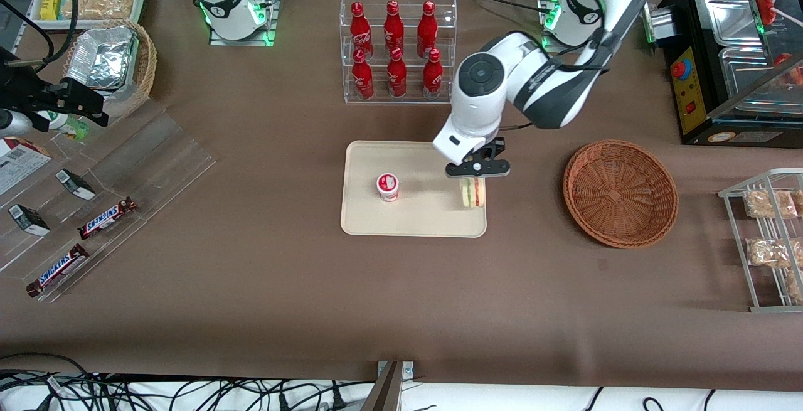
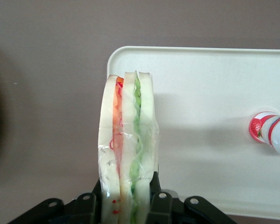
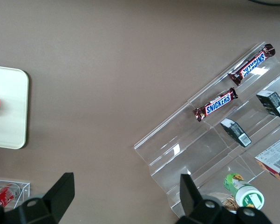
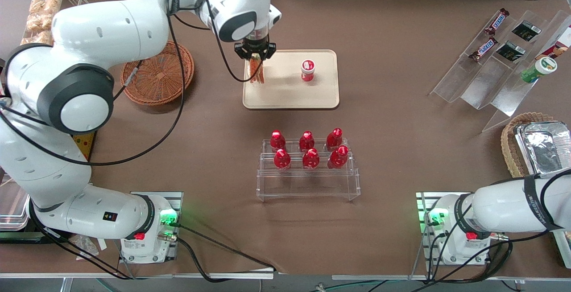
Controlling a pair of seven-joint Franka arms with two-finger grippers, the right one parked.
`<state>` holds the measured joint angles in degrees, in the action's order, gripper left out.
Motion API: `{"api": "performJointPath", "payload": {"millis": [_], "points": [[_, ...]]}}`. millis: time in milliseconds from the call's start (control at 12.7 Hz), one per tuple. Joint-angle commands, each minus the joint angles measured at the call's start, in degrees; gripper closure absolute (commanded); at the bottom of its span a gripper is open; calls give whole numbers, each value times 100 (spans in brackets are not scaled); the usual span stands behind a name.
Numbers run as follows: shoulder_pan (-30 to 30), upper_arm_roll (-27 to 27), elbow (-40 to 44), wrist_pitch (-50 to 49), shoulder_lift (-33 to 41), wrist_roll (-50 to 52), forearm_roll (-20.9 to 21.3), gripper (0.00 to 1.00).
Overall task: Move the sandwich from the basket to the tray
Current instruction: 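Lower the sandwich onto the tray beside the red cup and open the left gripper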
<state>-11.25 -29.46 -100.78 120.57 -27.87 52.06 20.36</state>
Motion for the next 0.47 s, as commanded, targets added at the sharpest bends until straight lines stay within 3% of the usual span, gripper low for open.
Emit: {"api": "performJointPath", "payload": {"millis": [0, 157, 393], "points": [[-228, 11, 120, 273, -410, 487, 555, 62], [-290, 2, 120, 283, -570, 901, 1135, 62], [-351, 2, 120, 283, -684, 902, 1181, 62]]}}
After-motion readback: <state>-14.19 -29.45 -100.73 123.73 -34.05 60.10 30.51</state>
